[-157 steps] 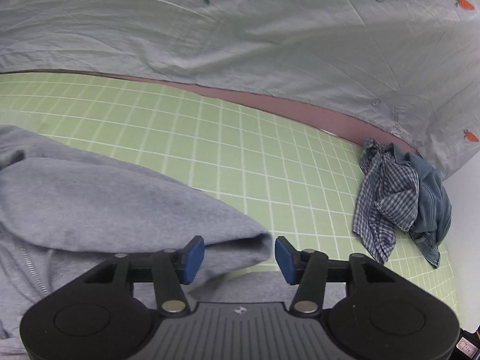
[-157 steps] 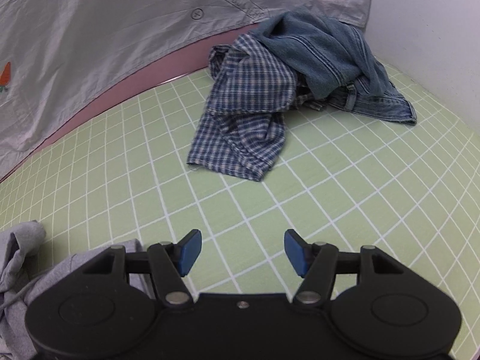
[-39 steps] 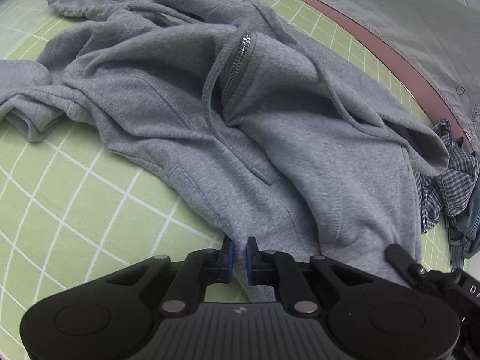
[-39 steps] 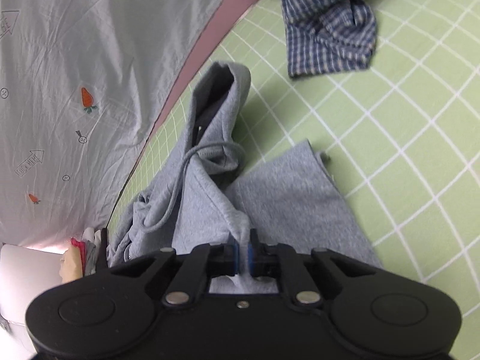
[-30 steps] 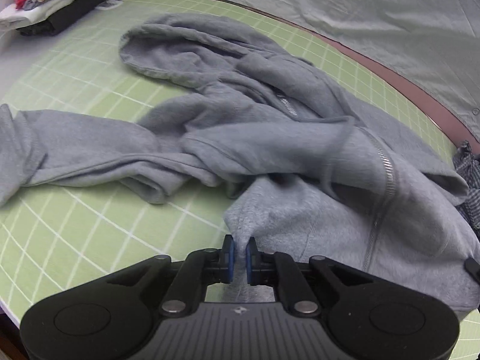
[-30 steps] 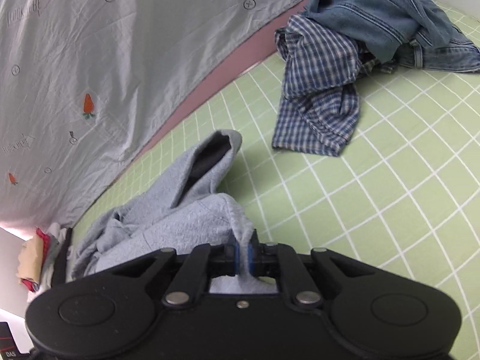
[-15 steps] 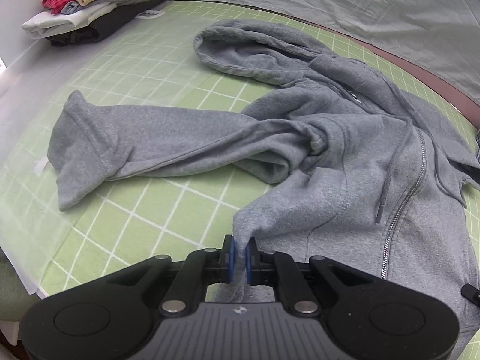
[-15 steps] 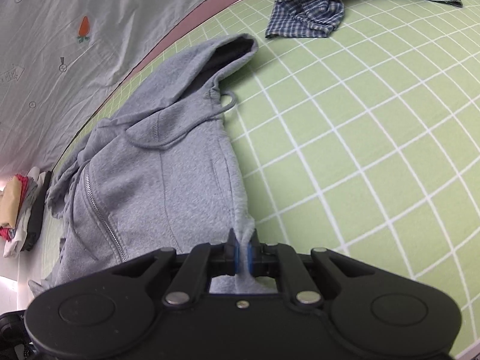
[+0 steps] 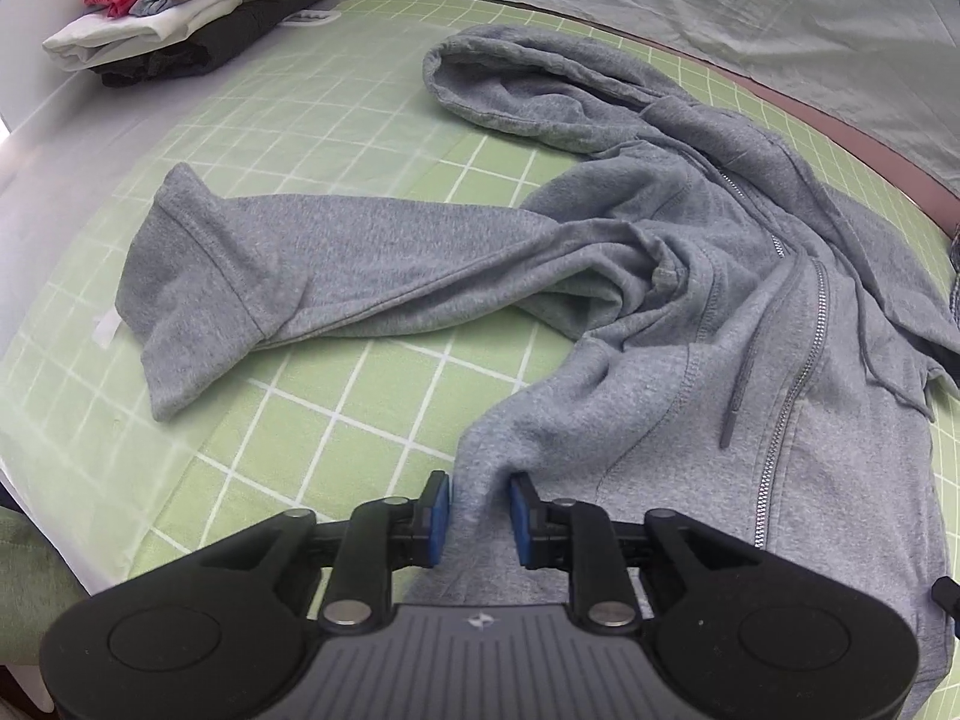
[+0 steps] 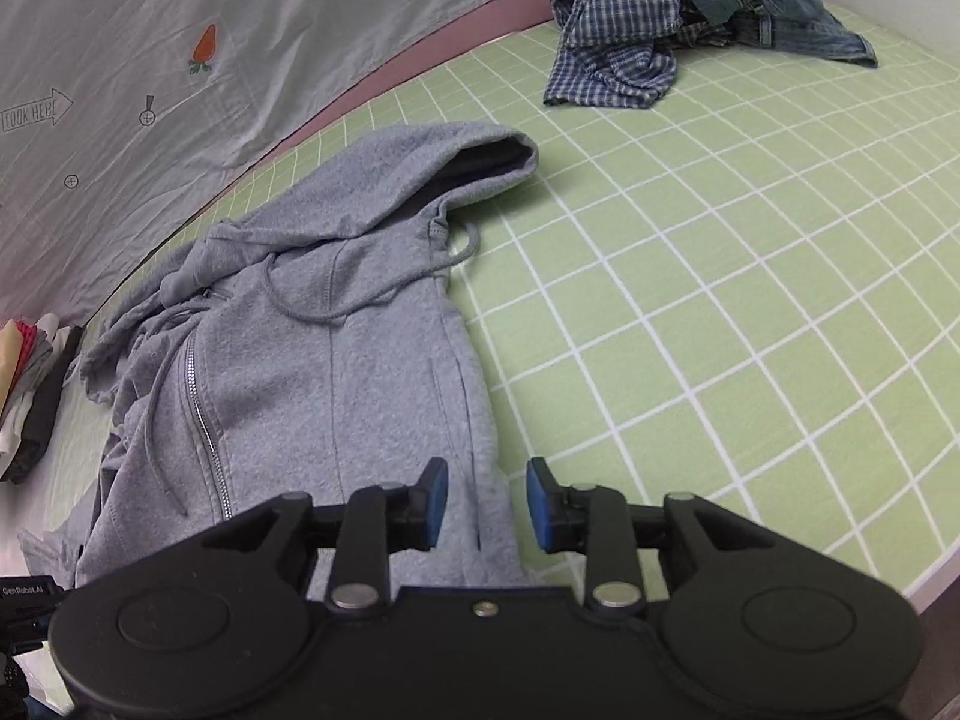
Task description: Fold clothes
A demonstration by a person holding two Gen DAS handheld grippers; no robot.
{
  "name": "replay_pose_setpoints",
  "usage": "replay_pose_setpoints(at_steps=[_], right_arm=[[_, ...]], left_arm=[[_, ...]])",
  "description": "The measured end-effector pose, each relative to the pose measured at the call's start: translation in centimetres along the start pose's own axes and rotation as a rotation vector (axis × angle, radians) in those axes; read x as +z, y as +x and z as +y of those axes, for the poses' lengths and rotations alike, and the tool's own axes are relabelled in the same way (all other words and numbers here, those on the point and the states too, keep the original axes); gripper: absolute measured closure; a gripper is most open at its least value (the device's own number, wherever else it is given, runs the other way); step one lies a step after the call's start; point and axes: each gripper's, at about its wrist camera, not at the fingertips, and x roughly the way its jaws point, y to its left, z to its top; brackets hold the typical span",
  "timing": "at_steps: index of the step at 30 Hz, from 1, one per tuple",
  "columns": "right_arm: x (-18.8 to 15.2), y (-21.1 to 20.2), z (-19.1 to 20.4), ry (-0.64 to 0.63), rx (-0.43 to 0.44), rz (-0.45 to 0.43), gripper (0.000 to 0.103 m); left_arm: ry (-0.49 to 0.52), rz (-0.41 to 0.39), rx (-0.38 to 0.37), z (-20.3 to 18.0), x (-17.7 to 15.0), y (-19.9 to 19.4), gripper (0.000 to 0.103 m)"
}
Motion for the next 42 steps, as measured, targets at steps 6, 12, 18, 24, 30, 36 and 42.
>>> replay_pose_setpoints(at_steps=[6,12,18,24,30,36,42], right_arm=[[3.2,-1.2,0.3,-0.09,-0.039,-0.076,0.059],[6.4,-0.2,0.8,-0.179,-0.05,-0.098,0.047],[8.5,2.4,2.7,-0.23,-0.046,-0.112,0.047],[11.1,6.8,6.5,-0.282,0.009,-0.094,0.054],[13.2,11.7,10.7,-0.342,0.061,-0.053,0.059],[13.2,15.1,15.5,-0.446,0.155,0.006,0.059],[13.1,17.3,18.6,-0.54,0.18,0.021,0.067]], left_arm=[[-0.038,-0.035,-0.024,-1.8,1.6,-1.3,0.037],[0.017,-0.001,0.014,-4.9,3.0,-0.3,0.03],[0.046,0.021,0.029,-5.7,4.8,1.5,0.03],[0.014,0.0,0.075,-5.0,8.3,3.3,0.026],[-0.033,0.049,0.11,-5.0,11.5,7.4,0.026],[-0.077,0.109,0.164,-4.5,12.6,10.3,0.013],[-0.115,0.121,0.152,-3.3,12.6,11.1,0.0]])
